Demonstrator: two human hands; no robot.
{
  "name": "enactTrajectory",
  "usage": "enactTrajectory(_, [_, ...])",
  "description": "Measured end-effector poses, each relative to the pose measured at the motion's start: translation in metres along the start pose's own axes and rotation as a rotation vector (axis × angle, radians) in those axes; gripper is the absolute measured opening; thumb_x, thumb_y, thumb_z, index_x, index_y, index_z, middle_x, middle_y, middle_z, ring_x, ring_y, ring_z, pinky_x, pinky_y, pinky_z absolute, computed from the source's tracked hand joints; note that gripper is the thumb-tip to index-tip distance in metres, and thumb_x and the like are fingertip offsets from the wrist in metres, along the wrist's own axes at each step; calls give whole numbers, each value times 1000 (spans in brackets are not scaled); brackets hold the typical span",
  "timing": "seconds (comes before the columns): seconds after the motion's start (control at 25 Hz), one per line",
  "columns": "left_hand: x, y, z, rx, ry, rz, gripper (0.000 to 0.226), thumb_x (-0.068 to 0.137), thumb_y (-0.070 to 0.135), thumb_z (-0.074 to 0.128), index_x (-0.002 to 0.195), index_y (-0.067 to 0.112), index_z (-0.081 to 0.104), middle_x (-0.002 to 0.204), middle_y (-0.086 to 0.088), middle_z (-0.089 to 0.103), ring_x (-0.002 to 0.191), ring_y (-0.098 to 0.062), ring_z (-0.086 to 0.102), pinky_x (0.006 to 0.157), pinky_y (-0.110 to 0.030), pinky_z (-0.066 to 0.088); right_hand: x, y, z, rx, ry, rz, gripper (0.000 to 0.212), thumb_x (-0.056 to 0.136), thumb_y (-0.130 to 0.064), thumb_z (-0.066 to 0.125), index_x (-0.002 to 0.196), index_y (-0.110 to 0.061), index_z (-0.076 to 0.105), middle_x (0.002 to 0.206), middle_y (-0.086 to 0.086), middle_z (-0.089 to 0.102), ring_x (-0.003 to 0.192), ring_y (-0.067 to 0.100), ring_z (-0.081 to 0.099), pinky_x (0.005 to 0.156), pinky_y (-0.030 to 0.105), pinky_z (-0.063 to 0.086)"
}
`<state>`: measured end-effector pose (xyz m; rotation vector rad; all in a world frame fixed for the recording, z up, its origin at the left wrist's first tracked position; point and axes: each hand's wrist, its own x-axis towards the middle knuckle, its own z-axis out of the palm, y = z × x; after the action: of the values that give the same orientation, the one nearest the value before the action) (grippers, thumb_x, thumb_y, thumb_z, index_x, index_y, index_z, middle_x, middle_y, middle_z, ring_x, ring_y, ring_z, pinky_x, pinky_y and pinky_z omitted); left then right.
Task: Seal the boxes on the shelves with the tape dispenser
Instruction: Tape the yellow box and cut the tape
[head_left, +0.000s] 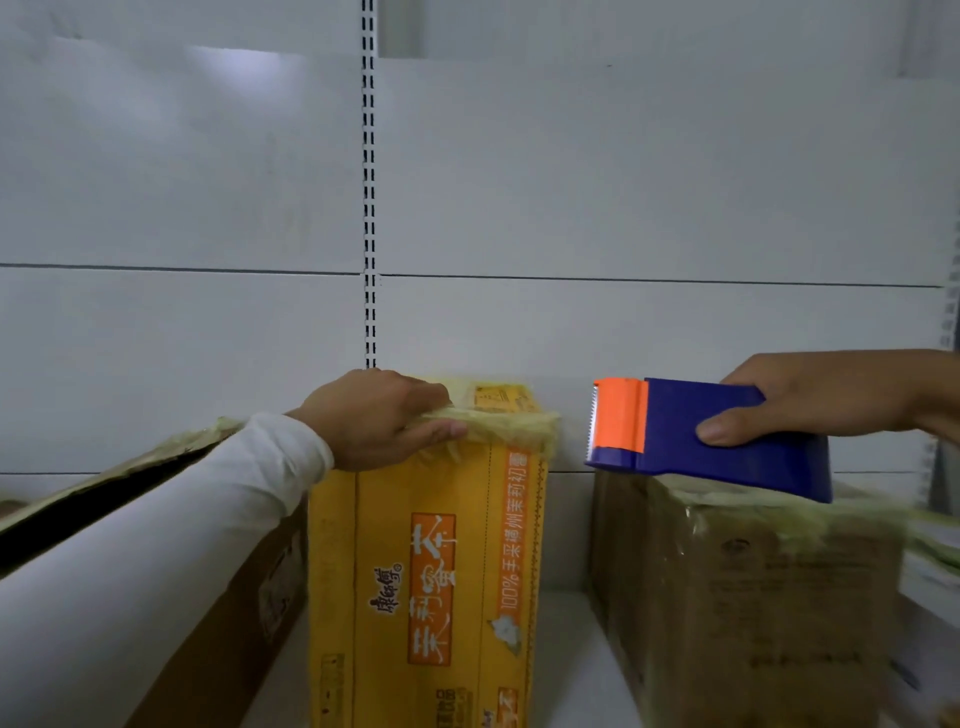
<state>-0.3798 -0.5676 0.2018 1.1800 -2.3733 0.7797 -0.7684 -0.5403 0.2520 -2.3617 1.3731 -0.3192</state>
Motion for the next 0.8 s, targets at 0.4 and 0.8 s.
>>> enactTrajectory(0.4, [50,70,12,189,48,31,90,76,81,2,125,19,45,122,-2,58,97,-23,60,80,-36,48,4,1,12,-6,86,37,45,77,-59,65,85,-15,71,81,2,77,62,11,69,58,19,48])
enactTrajectory(0.8, [48,57,33,159,58,57,65,87,67,8,114,27,50,99,-1,70,83,-27,65,67,-33,45,-12,5,4,-38,45,18,48,76,-61,64,88,-15,71,82,3,77,67,17,72,62,24,52])
